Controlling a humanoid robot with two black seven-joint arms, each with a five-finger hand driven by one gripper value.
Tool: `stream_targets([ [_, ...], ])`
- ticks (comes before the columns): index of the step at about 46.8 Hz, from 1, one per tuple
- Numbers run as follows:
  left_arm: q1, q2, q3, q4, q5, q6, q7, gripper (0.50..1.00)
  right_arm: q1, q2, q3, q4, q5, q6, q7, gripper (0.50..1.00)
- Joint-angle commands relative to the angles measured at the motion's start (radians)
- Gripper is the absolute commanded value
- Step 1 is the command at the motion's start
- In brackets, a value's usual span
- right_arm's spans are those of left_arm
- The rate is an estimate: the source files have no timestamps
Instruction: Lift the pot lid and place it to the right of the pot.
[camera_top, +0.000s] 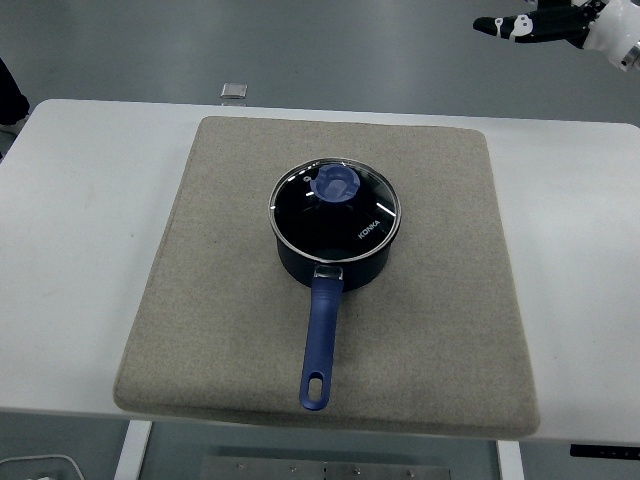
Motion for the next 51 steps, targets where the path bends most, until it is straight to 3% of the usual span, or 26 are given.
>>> stream_targets([
  [1, 0.000, 0.000, 0.000, 0.000, 0.000, 0.000, 0.000, 1.000, 0.015, -0.015, 0.000, 0.058, -0.048, 0.003, 0.002, 0.901],
  [11, 0.000, 0.000, 0.000, 0.000, 0.000, 0.001, 0.000, 1.000, 0.030, -0.059, 0.003, 0.232, -0.206, 0.005, 0.005, 0.899],
  [23, 0.000, 0.000, 0.000, 0.000, 0.000, 0.000, 0.001, 1.000, 0.079, -0.064, 0.001, 0.352, -0.447, 0.005, 0.010, 0.897],
  [37, 0.000, 0.000, 0.000, 0.000, 0.000, 0.000, 0.001, 1.000, 0.124, -0.062, 0.003, 0.432, -0.657, -0.011, 0.010, 0.895],
  [51, 0.000, 0.000, -0.002, 0.000, 0.000, 0.000, 0.000, 1.000, 0.161, -0.045, -0.002, 0.492, -0.896, -0.076, 0.010, 0.889],
])
